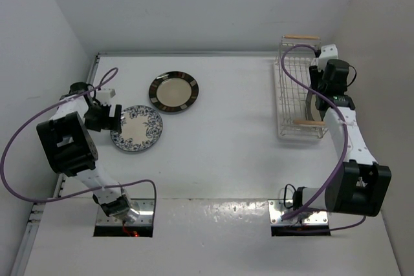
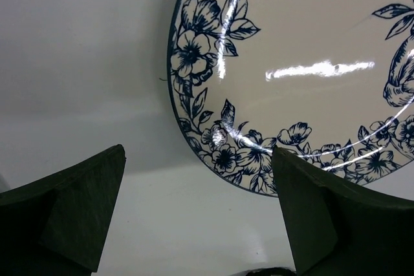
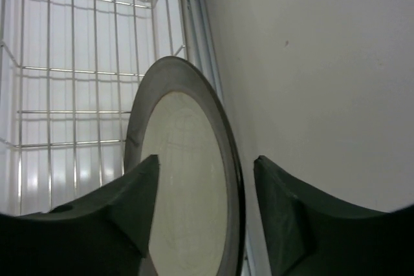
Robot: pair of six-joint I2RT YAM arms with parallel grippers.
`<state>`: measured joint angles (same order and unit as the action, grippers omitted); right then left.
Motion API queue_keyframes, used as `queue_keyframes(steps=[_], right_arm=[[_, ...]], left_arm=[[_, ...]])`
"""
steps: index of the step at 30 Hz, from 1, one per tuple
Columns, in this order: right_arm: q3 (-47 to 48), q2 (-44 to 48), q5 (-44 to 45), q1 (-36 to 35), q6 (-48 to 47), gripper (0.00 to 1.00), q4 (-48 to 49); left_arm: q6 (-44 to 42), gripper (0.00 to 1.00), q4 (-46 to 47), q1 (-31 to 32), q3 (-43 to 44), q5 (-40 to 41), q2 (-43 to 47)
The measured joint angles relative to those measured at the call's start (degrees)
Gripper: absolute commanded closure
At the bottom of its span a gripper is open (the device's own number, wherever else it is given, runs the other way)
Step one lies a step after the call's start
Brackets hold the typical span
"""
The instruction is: Load the plates into the dish rack
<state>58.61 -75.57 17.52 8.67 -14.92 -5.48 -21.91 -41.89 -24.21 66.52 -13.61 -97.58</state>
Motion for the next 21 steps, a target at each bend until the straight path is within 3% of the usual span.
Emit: queue_keyframes(steps=[2, 5, 6, 9, 15, 21], right_arm=[[0.04, -0.15, -0.61, 0.0, 0.7, 0.36, -0.63], [0.37, -0.22, -1.66, 0.0, 1.68, 0.29, -1.64], [0.63, -0.22, -1.95, 0.0, 2.1, 0.26, -2.05], [1.18, -0.09, -3.08, 0.0, 3.1, 0.23, -2.38], [1.22, 2.4, -4.87, -0.09, 4.48, 0.15, -3.13], [1.2, 6.64, -7.56, -0.63, 4.72, 0.09, -3.48]], left_arm=[[-0.48, 0.05, -0.17, -0.57, 0.0, -1.29, -1.95], [-1.01, 0.18, -0.46, -0.72, 0.0, -2.84, -5.22], [-1.36, 0.29, -0.7, -0.76, 0.02, -3.58, -6.75], [-2.05, 0.44, -1.66, -0.83, 1.55, -5.22, -8.52], [-2.05, 0.96, -5.44, -2.19, 5.2, -11.96, -11.82], [-3.5, 1.0, -13.07, -2.45, 8.66, -19.32, -13.7]])
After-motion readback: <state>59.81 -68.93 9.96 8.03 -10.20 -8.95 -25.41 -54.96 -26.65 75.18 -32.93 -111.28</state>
